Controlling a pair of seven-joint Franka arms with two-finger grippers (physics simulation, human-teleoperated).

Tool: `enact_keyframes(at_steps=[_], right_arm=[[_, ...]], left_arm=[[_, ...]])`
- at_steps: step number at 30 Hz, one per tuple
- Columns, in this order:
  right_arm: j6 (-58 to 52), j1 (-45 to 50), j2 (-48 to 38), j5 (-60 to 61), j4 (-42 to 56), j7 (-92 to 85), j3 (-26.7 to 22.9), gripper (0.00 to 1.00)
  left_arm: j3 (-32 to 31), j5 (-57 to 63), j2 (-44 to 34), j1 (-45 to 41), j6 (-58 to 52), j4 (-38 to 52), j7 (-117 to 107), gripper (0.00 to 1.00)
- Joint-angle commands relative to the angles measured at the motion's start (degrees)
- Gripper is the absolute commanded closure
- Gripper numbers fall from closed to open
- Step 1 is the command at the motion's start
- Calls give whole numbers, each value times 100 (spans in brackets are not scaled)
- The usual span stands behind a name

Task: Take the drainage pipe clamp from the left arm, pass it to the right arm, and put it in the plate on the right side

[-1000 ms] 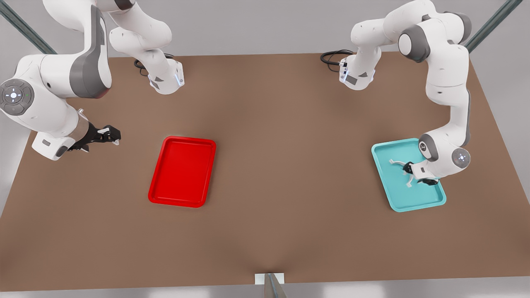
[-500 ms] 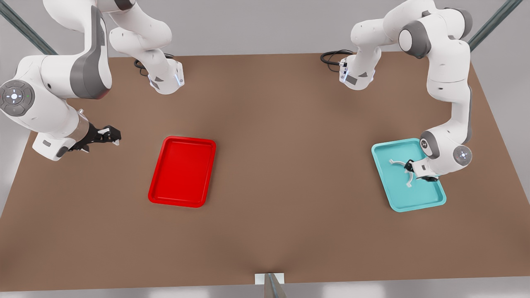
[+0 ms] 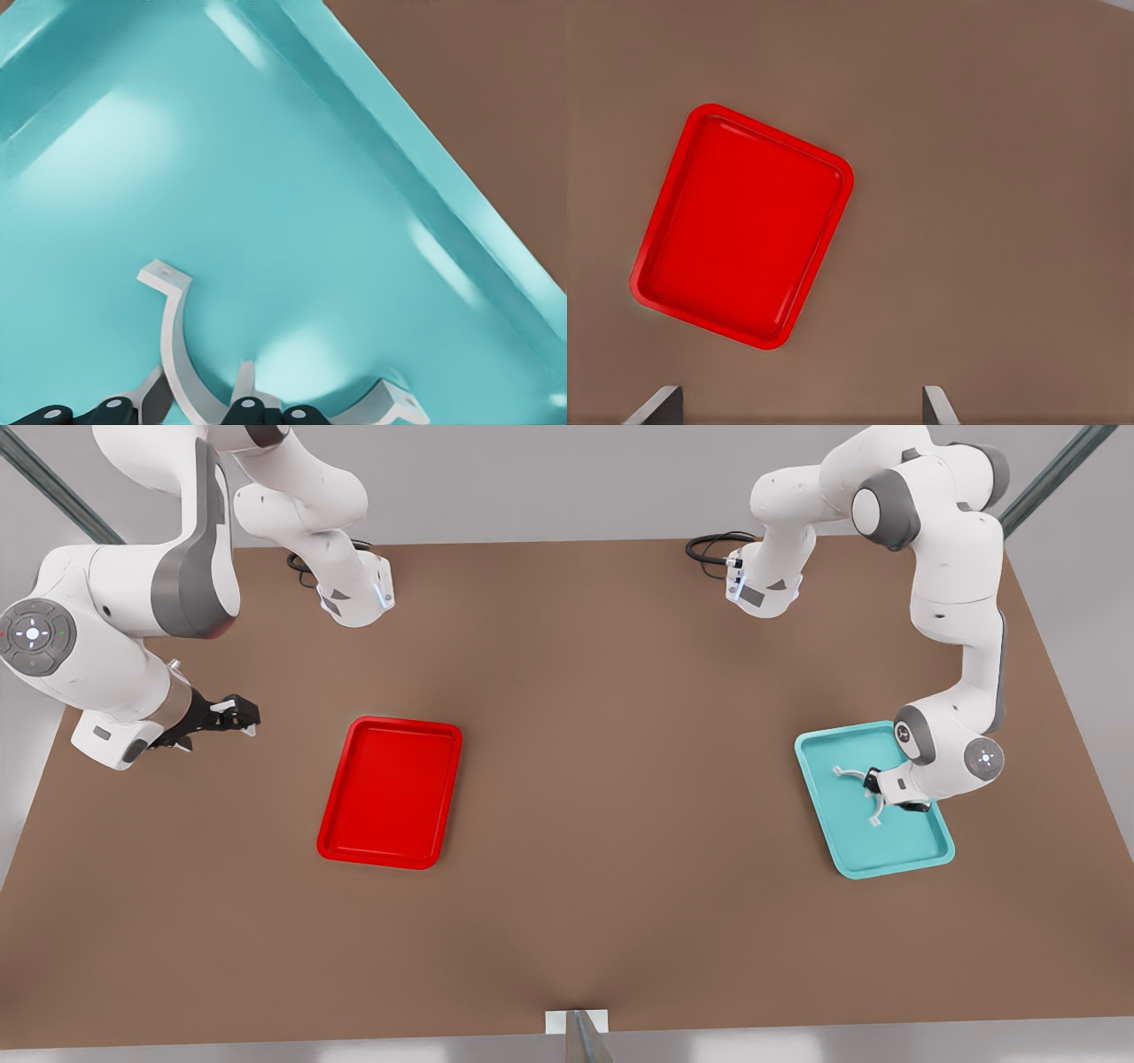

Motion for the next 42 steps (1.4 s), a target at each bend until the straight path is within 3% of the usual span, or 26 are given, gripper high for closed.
enact_keyframes(at_steps=[1, 7, 12, 27, 31, 41, 42], right_arm=[[-4, 0, -6, 3, 2, -7, -4, 0], [-4, 18, -6, -5, -33, -7, -4, 0], [-4, 18, -6, 3, -42, -7, -4, 0], [5, 80, 3, -14, -77, 1, -4, 0], [5, 80, 3, -14, -77, 1, -4, 0], [5, 106, 3, -14, -95, 10, -4, 0], [5, 106, 3, -23, -95, 10, -4, 0]], left_arm=[[0, 13, -5, -6, 161, 16, -200, 50], [-18, -31, 92, -59, 205, 51, -314, 50], [-27, -31, 92, -59, 205, 51, -314, 63], [-97, -4, 136, -112, 205, 148, -560, 63], [-97, -13, 127, -121, 187, 148, -552, 73], [-97, -4, 180, -121, 196, 148, -552, 73], [-97, -13, 180, -121, 196, 148, -560, 76]])
